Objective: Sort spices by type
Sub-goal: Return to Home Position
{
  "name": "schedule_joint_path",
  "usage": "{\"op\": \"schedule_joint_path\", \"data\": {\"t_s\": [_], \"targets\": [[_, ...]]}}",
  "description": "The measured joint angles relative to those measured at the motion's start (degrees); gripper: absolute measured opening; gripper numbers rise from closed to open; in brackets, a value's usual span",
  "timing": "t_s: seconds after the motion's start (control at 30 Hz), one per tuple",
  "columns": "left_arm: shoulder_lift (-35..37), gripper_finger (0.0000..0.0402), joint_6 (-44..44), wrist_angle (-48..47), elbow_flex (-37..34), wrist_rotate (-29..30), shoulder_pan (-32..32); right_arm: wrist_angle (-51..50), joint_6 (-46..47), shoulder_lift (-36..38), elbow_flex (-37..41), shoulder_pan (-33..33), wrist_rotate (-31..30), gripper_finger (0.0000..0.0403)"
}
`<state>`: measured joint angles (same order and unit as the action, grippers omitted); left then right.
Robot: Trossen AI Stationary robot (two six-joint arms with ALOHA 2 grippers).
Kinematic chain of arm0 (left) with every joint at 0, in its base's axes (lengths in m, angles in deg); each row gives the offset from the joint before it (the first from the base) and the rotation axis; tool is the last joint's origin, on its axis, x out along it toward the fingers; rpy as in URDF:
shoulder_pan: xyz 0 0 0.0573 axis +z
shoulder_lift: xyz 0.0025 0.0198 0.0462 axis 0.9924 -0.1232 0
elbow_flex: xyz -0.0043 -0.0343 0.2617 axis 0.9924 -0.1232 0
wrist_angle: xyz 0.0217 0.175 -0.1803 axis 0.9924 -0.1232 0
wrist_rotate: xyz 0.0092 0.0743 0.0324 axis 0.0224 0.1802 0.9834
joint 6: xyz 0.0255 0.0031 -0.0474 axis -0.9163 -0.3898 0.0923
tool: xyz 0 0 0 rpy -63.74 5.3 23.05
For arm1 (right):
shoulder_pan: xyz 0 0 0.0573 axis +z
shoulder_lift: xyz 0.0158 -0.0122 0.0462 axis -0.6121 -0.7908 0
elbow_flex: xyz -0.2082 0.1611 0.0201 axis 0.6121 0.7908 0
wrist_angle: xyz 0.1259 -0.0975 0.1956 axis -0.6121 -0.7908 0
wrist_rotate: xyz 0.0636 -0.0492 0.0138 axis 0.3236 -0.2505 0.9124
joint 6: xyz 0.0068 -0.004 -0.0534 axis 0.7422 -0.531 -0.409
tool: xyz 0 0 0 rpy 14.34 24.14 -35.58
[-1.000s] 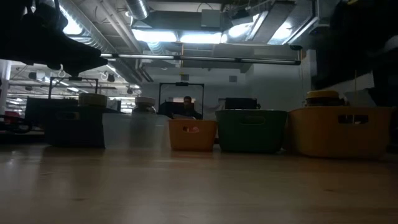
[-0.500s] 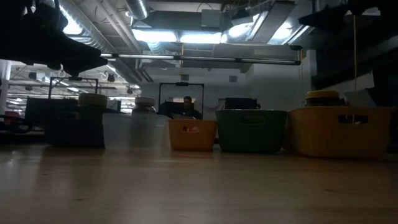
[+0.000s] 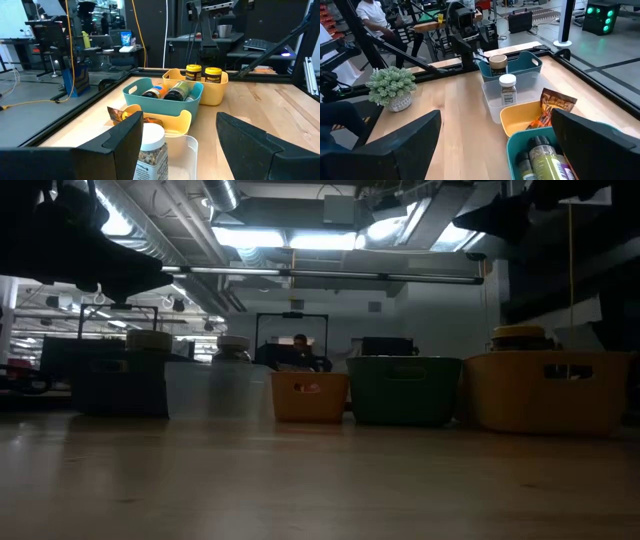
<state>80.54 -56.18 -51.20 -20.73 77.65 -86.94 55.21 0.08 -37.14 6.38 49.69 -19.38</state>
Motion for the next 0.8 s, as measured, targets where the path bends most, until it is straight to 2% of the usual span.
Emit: {"op": "schedule_joint_path", "data": {"t_s": [0.2,0.4,0.57,0.8], "targets": [[-0.01,0.0235,0.01,-0.01,0.00,0.00,0.01,-0.07,0.16,1.28,0.00,-4.16,1.37,0.0376],[-0.02,0.0235,0.01,-0.02,0.00,0.00,0.01,-1.05,-0.48,3.54,1.75,-12.36,8.66,0.0376],[-0.02,0.0235,0.01,0.00,0.00,0.00,-0.01,0.30,0.27,6.54,7.48,-19.76,14.03,0.0376],[0.00,0.0235,0.01,0.00,0.00,0.00,0.01,9.67,1.21,15.49,18.98,-27.89,25.60,0.0376]]}}
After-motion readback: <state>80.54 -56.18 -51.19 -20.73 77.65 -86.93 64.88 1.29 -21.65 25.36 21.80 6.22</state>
